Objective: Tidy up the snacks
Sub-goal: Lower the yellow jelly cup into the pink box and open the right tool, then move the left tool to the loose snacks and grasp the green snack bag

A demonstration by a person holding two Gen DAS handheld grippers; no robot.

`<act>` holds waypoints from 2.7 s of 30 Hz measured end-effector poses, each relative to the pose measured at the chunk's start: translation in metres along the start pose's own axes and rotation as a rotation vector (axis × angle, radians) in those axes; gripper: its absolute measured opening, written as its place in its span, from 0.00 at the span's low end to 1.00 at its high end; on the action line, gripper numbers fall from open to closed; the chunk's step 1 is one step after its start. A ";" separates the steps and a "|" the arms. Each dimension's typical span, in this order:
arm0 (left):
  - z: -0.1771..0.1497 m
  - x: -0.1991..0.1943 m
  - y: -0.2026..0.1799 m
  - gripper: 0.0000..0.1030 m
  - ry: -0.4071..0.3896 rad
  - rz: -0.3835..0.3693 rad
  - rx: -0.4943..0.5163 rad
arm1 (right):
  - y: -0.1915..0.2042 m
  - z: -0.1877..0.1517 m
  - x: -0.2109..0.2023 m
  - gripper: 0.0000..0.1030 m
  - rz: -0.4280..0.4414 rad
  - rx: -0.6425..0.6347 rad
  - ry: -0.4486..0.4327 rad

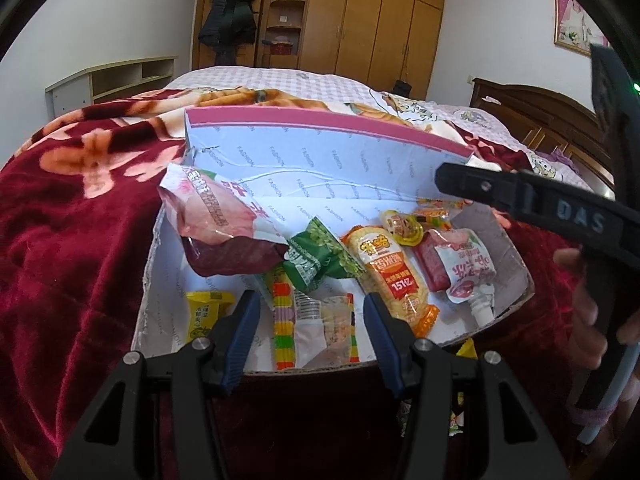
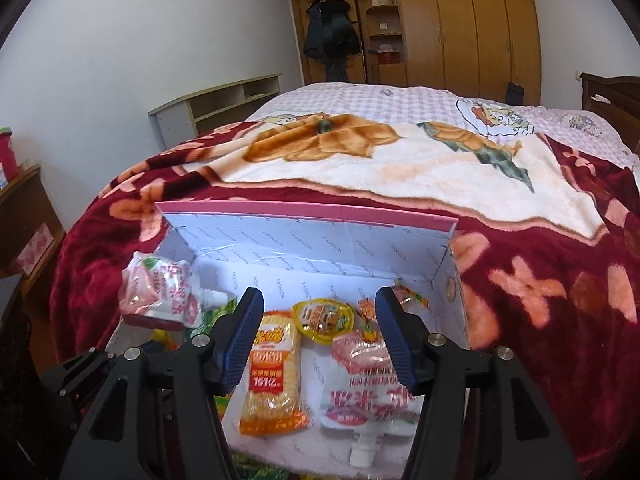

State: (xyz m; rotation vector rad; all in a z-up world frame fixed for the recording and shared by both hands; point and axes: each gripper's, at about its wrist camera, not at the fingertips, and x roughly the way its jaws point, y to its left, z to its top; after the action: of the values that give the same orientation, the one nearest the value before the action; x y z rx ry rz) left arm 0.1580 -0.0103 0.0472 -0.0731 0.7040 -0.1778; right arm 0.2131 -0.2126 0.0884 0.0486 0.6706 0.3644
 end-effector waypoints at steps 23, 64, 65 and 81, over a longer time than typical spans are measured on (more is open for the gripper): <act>-0.015 -0.047 -0.013 0.55 -0.028 -0.048 0.022 | 0.011 -0.051 -0.078 0.58 -0.007 0.029 -0.088; -0.052 0.012 -0.073 0.55 0.101 -0.050 0.141 | -0.026 -0.157 -0.083 0.58 -0.050 0.188 -0.022; -0.052 0.014 -0.073 0.55 0.104 -0.043 0.139 | -0.027 -0.158 -0.083 0.58 -0.045 0.193 -0.021; -0.054 0.027 -0.076 0.47 0.137 -0.046 0.124 | -0.035 -0.166 -0.080 0.58 -0.015 0.240 -0.011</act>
State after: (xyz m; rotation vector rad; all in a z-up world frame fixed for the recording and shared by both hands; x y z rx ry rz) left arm 0.1324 -0.0899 -0.0018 0.0419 0.8262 -0.2721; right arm 0.0640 -0.2850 0.0009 0.2738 0.7008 0.2676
